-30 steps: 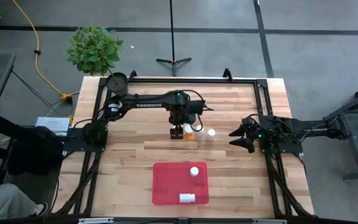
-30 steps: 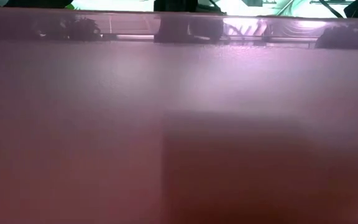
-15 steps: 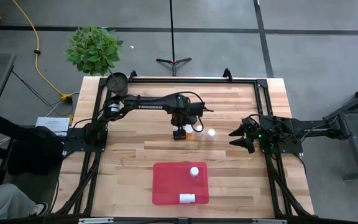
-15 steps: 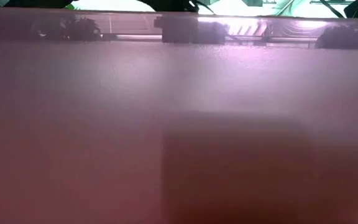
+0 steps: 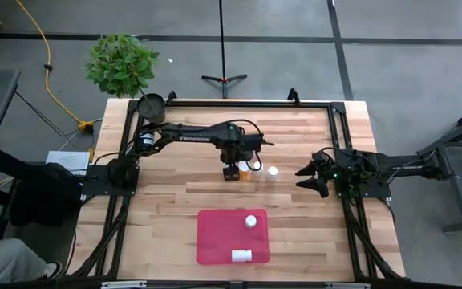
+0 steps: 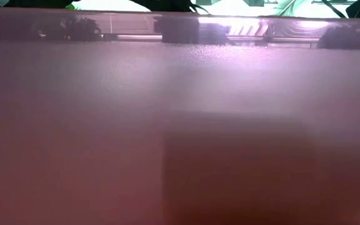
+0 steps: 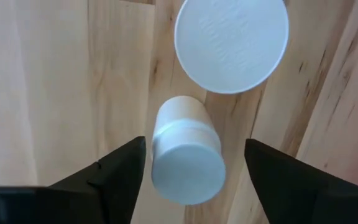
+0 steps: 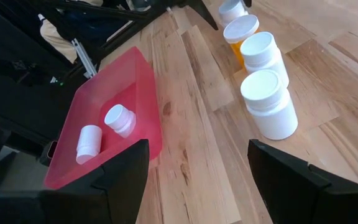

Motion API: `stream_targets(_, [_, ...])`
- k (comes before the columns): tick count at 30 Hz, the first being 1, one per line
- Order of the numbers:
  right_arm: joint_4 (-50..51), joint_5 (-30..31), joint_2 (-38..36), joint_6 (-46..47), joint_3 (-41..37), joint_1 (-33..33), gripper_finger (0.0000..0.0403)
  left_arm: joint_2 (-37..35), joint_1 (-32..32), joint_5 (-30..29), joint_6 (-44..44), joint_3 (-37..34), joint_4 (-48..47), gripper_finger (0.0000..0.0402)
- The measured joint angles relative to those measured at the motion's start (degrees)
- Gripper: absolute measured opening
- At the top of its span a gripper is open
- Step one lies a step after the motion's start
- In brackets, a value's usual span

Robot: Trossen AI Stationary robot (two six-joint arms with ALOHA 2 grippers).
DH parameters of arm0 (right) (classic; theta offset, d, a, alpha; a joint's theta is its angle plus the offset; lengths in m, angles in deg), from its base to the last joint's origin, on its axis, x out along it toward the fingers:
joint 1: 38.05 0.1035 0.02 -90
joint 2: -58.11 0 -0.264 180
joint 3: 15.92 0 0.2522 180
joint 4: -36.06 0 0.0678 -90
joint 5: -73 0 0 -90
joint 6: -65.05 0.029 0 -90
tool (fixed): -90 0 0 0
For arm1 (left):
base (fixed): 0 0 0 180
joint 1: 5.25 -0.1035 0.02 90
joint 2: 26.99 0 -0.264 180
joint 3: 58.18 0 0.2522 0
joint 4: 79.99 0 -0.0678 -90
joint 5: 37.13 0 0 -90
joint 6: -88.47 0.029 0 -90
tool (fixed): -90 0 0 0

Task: Pick and place pill bottles into a basket
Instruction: Put the white pill bottle into the red bin

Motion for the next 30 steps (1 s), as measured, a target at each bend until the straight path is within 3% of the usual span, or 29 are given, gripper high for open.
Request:
stream_targets(12, [0.0,0.0,0.0,0.0,0.0,0.0,0.0263,0.0,0.0,0.3,-0.2,0.0,-0.1,0.0193])
stream_targets(22, [0.0,0.0,0.0,0.0,0.0,0.0,0.0263,0.0,0.0,2.1,-0.1,0.4,-1.9,0.0190])
stream_targets(30, [0.0,0.0,0.0,0.0,0.0,0.0,0.0263,0.0,-0.1,1.3,1.8,7.5,-7.5,0.0190])
